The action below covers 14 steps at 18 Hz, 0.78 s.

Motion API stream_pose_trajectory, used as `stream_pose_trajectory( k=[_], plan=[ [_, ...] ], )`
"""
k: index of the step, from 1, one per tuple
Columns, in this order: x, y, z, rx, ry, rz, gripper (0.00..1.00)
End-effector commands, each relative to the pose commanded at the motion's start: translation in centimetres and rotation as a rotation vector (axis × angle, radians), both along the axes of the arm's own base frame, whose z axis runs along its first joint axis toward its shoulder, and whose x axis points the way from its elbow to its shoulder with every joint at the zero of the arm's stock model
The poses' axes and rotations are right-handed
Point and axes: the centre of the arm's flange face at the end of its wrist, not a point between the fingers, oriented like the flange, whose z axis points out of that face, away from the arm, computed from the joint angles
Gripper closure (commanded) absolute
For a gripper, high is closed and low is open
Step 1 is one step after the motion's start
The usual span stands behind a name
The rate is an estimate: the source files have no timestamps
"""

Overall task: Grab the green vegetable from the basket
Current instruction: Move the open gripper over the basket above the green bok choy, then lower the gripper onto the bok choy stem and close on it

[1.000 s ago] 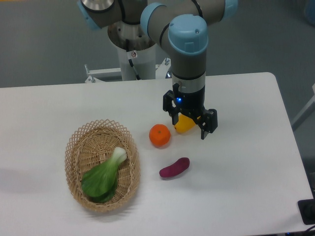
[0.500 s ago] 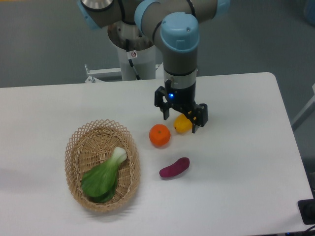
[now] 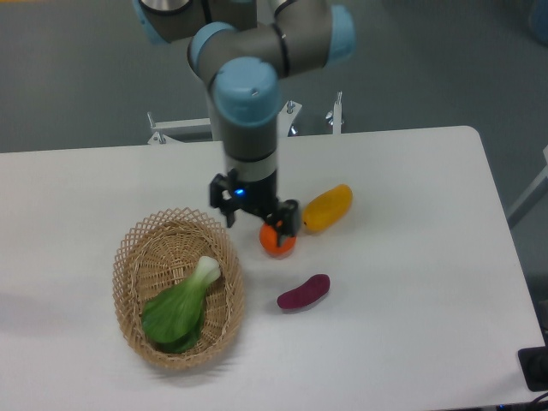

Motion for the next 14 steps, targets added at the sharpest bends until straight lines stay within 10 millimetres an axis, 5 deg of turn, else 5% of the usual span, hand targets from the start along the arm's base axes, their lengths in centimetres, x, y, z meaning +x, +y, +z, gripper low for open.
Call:
stream_pose_trajectory(
  k=[4,14],
  plan=[
    [1.9,2.6,-3.2,0.015,0.013,-0.056,0.00],
    [3.1,3.9,-8.3,-0.083,0.009,-0.102,0.00]
  ],
)
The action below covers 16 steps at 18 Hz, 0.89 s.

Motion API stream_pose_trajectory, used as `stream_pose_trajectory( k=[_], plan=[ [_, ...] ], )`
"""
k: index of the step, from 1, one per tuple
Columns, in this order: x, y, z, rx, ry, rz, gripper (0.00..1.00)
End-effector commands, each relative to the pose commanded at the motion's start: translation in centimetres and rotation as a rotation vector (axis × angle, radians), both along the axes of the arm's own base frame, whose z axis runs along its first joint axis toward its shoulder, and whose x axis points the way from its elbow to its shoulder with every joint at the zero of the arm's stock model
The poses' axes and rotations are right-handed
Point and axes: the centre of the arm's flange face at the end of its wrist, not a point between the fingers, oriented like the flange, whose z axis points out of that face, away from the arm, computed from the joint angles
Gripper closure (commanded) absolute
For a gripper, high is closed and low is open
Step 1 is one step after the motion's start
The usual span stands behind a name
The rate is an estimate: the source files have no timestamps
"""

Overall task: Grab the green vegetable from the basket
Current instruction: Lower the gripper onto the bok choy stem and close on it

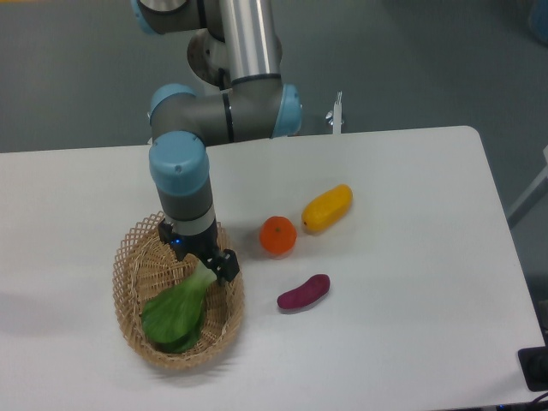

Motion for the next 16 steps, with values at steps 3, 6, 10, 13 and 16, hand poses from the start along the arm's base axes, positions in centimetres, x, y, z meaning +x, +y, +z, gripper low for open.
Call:
stream_pose_trajectory(
  k=[3,6,10,13,16],
  plan=[
    [0.1,0.1,-0.9,-0.016,-0.004,-0.003,0.00],
    [0.5,0.1,-1.2,-0.022,-0.006,-0.007,0.00],
    [1.0,0.4,-1.8,-0.031,-0.009,-0.010,0.00],
    [0.8,0.5,-2.0,-0.037,0.000,-0.012,0.00],
    [0.7,0.5,-2.1,-0.047,0.015,-0.018,0.03]
  ],
)
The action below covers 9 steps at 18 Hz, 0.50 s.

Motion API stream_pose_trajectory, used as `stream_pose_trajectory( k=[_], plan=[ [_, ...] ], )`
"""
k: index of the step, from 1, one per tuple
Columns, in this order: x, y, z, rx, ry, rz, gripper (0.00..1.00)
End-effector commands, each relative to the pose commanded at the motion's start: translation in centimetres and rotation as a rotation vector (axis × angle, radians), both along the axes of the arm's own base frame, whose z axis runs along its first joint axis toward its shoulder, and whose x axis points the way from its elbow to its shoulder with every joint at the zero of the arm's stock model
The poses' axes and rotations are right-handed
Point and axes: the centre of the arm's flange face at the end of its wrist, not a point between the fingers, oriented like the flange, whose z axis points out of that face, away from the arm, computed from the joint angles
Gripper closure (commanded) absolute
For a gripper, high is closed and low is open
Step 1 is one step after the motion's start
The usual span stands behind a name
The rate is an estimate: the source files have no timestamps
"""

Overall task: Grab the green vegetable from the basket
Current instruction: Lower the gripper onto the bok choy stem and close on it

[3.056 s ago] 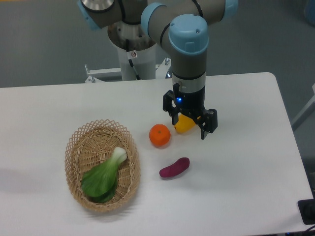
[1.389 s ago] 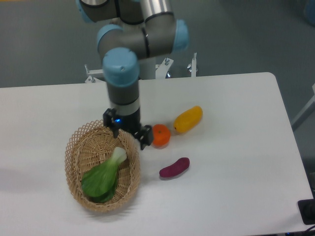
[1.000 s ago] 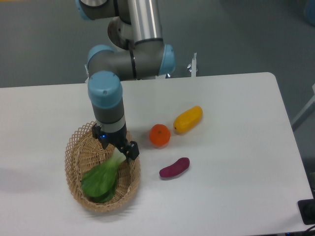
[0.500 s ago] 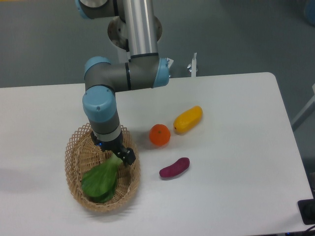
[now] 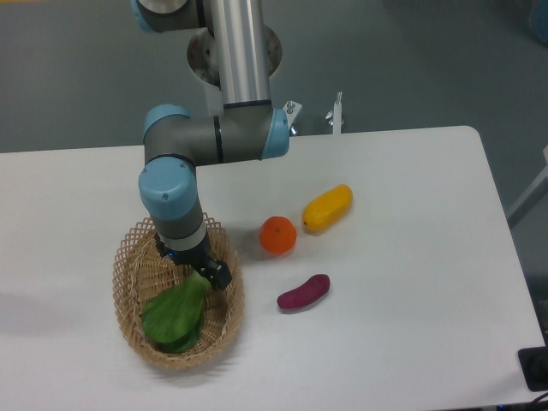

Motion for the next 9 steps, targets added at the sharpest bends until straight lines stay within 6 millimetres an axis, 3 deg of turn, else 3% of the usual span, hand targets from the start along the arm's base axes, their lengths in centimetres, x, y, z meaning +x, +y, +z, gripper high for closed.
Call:
stream_pose_trajectory(
  k=[1,5,9],
  plan=[
    [-0.03,0.06,0.08,0.007,0.004,0.000,0.10],
    [-0.12,0.02,0.16,0.018,0.011,0.000,0.52],
    [-0.21,0.19,0.60,0.026,0.016,0.000,0.64]
  ],
)
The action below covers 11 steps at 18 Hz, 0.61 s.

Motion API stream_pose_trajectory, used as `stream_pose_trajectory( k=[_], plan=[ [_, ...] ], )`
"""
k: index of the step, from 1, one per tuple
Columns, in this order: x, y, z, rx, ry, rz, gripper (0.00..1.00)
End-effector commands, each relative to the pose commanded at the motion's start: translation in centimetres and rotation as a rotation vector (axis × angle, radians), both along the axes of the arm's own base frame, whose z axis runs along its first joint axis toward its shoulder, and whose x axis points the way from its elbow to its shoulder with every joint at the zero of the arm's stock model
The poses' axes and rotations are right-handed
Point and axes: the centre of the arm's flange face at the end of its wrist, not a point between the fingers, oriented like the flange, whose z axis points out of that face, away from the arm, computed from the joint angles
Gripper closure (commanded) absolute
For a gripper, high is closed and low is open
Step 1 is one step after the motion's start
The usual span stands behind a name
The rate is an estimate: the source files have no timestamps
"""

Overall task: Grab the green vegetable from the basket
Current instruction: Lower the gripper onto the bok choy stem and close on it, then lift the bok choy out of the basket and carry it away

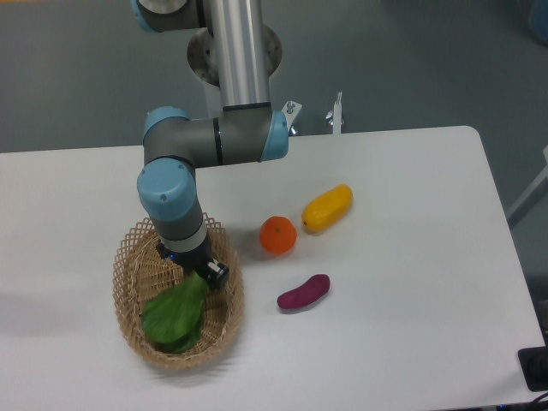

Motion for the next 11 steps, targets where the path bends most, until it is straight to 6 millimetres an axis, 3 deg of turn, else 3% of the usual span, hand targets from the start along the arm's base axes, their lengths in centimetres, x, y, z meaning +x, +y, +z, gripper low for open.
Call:
stream_pose_trajectory(
  k=[6,11],
  plan=[
    [0.0,0.1,0.2,0.004,0.002,0.000,0.68],
    [0.0,0.2,2.5,0.041,0.020,-0.005,0.68]
  ],
)
